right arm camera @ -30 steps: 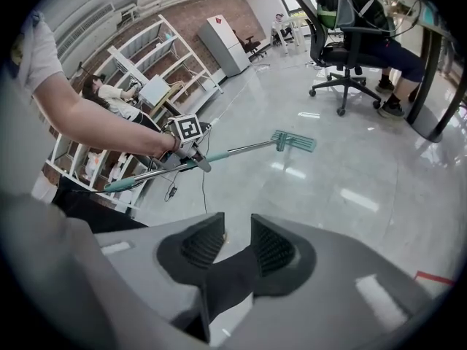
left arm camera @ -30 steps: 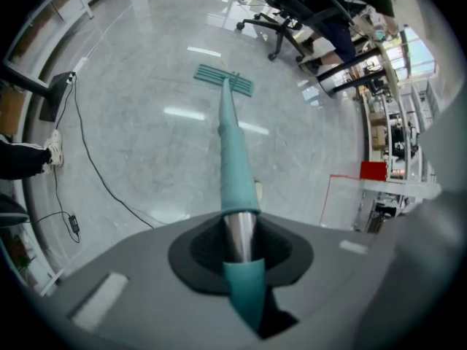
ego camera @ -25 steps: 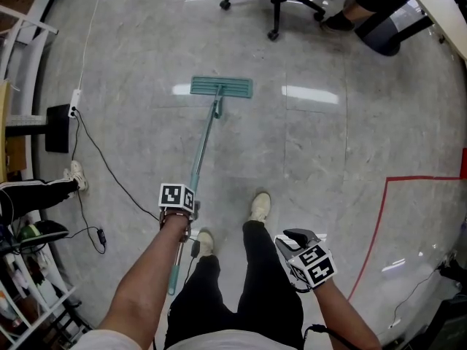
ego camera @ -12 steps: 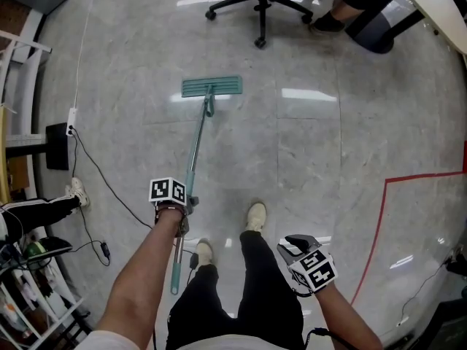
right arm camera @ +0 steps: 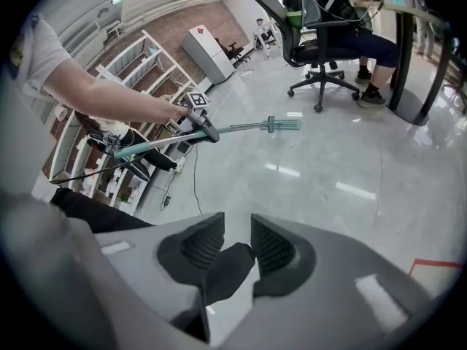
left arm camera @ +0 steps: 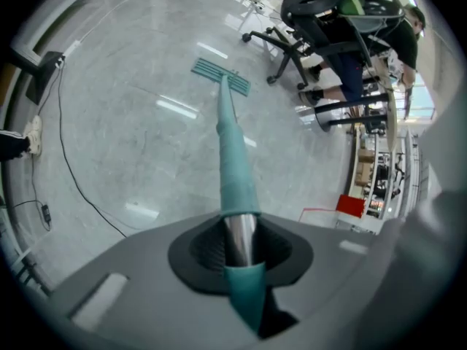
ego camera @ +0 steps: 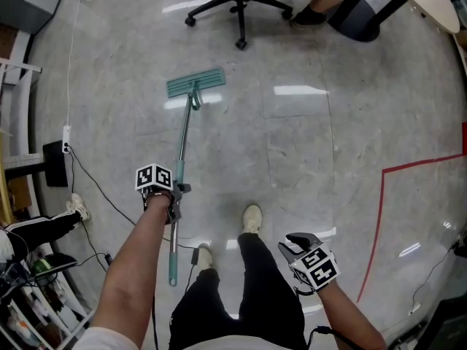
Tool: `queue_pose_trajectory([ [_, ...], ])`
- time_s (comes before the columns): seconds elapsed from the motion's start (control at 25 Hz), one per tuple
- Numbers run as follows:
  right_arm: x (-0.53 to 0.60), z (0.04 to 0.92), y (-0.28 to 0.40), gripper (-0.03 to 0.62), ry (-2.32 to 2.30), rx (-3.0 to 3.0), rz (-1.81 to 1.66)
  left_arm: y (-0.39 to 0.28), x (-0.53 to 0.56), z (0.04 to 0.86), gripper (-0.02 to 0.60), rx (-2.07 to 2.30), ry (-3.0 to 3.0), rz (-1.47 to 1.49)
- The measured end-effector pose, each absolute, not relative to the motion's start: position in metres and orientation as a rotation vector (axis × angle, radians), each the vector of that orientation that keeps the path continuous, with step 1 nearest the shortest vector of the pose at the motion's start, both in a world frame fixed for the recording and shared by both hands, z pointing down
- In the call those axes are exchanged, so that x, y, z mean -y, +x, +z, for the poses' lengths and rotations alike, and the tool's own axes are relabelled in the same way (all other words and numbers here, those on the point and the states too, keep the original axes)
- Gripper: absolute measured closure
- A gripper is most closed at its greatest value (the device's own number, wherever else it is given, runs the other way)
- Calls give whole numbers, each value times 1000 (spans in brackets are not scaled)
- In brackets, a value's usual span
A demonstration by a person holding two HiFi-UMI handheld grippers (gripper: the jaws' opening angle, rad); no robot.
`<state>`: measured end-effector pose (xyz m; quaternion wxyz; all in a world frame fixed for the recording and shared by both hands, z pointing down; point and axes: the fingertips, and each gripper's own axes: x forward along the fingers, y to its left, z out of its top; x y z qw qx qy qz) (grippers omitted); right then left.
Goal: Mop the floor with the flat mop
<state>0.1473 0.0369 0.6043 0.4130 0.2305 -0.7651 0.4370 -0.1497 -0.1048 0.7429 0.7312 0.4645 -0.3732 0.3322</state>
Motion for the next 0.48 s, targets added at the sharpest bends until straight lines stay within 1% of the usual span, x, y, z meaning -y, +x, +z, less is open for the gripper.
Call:
queue_pose_trajectory([
  [0.16, -45, 607, 156, 482, 593, 1911, 1118, -146, 125, 743, 508, 817, 1019, 730],
  [0.48, -51, 606, 163, 482, 621, 1931, 1115, -162, 141, 733, 511, 869, 1010, 794],
])
